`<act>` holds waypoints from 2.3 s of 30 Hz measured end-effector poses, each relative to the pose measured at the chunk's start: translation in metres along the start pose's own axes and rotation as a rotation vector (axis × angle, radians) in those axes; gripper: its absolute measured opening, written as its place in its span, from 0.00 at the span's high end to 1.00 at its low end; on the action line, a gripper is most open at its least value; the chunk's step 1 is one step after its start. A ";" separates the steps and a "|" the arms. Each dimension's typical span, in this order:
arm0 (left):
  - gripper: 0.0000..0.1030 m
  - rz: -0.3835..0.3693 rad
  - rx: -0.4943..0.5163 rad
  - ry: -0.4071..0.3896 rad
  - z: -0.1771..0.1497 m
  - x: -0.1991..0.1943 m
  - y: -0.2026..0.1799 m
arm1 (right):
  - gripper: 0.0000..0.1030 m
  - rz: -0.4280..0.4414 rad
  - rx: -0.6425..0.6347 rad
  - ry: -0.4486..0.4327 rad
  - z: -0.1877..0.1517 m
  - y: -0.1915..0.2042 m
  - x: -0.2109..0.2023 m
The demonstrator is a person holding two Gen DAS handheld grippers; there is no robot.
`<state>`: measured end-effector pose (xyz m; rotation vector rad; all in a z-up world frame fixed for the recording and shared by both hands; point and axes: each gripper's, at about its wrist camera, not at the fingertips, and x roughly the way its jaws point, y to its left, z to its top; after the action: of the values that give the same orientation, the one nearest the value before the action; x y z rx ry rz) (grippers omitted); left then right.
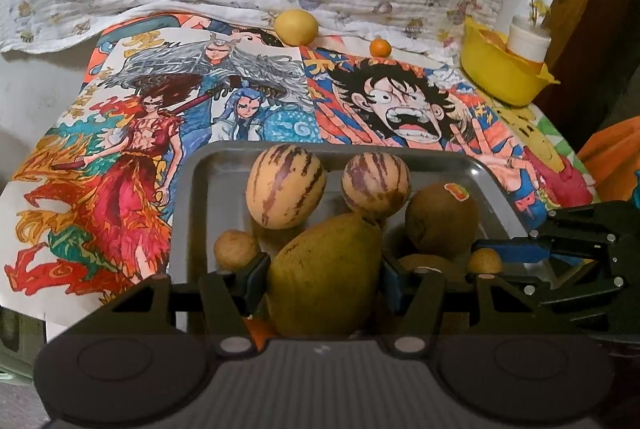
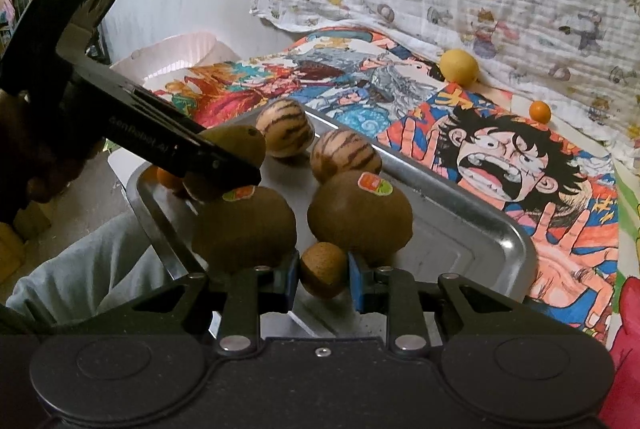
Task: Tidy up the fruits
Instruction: 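Carry the pear in the left tool and the small brown fruit in the right tool over the tray, then open the right tool to drop the small brown fruit while the left tool releases the pear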
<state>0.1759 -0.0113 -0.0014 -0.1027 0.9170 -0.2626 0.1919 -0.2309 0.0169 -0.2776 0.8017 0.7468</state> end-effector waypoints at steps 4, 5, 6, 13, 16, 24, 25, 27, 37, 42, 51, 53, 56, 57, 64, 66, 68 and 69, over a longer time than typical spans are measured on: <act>0.40 0.010 0.014 0.018 0.001 0.004 -0.001 | 0.73 -0.006 -0.002 0.017 -0.003 0.001 0.005; 0.40 0.011 0.014 0.018 0.001 0.005 -0.002 | 0.73 -0.010 -0.006 0.021 -0.003 0.001 0.006; 0.40 0.011 0.015 0.019 0.002 0.005 -0.002 | 0.73 -0.014 -0.009 0.024 -0.004 0.002 0.006; 0.40 0.013 0.018 0.022 0.002 0.006 -0.002 | 0.73 -0.017 -0.011 0.030 -0.007 0.004 0.009; 0.40 0.010 0.010 0.024 0.002 0.006 -0.002 | 0.73 -0.018 -0.013 0.029 -0.007 0.004 0.009; 0.39 0.003 -0.009 0.029 0.002 0.006 0.001 | 0.72 -0.014 -0.005 0.029 -0.007 0.003 0.009; 0.40 0.003 -0.009 0.028 0.003 0.006 0.001 | 0.72 -0.014 -0.005 0.028 -0.007 0.003 0.009; 0.39 0.003 -0.009 0.028 0.003 0.005 0.001 | 0.72 -0.014 -0.006 0.029 -0.007 0.003 0.009; 0.19 0.018 -0.027 0.011 0.002 -0.005 0.004 | 0.58 -0.009 0.003 0.029 -0.007 0.001 0.005; 0.12 0.025 -0.030 -0.009 -0.002 -0.015 0.005 | 0.45 -0.008 0.008 0.022 -0.007 0.003 -0.001; 0.01 0.001 -0.027 -0.061 -0.020 -0.041 0.003 | 0.21 -0.013 0.020 -0.010 -0.008 0.012 -0.021; 0.01 0.010 -0.014 -0.064 -0.024 -0.045 0.001 | 0.18 -0.015 0.019 -0.017 -0.008 0.014 -0.025; 0.01 0.031 0.021 -0.058 -0.033 -0.052 -0.003 | 0.13 -0.027 0.012 -0.028 -0.011 0.018 -0.031; 0.01 0.039 0.035 -0.056 -0.037 -0.054 -0.005 | 0.13 -0.029 0.009 -0.027 -0.012 0.019 -0.033; 0.01 0.082 0.101 -0.056 -0.057 -0.070 -0.013 | 0.04 -0.061 -0.010 -0.012 -0.019 0.023 -0.044; 0.01 0.097 0.117 -0.052 -0.061 -0.073 -0.016 | 0.02 -0.077 -0.013 -0.009 -0.023 0.024 -0.047; 0.01 0.111 0.133 -0.043 -0.063 -0.073 -0.019 | 0.02 -0.097 -0.013 -0.006 -0.026 0.025 -0.049; 0.01 0.121 0.145 -0.037 -0.064 -0.073 -0.021 | 0.02 -0.106 -0.011 -0.003 -0.028 0.024 -0.050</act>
<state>0.0790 -0.0102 0.0205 0.0817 0.8610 -0.2133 0.1367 -0.2519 0.0355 -0.3266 0.7737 0.6522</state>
